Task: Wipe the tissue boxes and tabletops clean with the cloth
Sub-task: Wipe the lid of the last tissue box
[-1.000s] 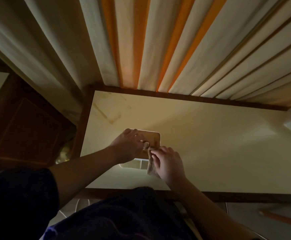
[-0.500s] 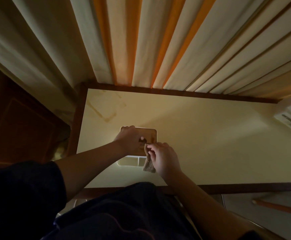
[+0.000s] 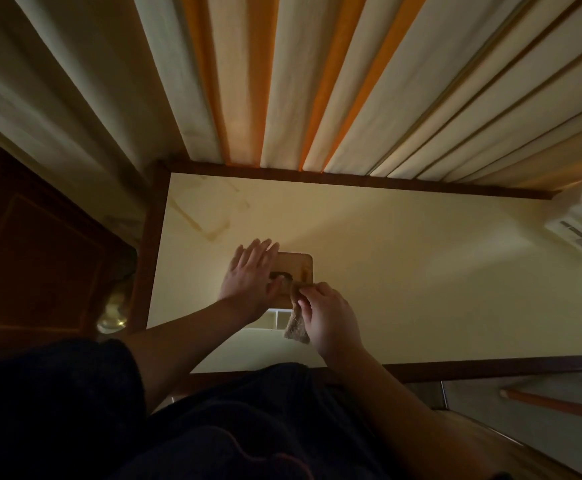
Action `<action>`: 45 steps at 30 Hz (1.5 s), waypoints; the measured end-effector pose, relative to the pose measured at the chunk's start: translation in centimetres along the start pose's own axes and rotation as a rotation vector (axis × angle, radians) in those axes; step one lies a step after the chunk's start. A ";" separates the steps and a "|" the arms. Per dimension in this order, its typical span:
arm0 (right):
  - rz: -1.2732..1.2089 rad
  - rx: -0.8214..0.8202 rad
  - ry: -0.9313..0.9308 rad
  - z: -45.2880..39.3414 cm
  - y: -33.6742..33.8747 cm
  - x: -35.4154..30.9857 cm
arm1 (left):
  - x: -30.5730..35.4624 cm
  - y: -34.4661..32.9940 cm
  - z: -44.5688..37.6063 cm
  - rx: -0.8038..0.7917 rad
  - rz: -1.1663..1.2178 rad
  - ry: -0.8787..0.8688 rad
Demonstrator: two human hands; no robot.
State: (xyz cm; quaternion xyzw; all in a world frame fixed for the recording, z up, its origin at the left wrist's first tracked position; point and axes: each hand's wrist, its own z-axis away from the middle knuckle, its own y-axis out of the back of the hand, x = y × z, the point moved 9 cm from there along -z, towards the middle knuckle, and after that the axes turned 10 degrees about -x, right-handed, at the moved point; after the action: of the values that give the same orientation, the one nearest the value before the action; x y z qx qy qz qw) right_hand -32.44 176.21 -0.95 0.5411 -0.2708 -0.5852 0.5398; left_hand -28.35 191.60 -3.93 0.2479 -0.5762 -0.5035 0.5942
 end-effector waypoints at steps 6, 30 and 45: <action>0.081 -0.051 -0.017 1.2 0.0 -0.6 | -0.5 -1.1 0.0 0.012 0.021 0.011; 0.211 -0.077 -0.093 -2.2 0.4 0.0 | -0.3 -0.8 0.0 0.195 -0.025 -0.015; 0.286 -0.238 -0.107 -6.5 2.7 -1.1 | -0.2 -0.6 0.1 0.187 -0.027 -0.028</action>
State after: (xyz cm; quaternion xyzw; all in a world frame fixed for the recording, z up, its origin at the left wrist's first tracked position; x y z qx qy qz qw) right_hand -25.71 178.25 0.18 0.3975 -0.3022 -0.5584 0.6625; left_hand -28.55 191.60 -4.52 0.3030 -0.6255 -0.4590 0.5534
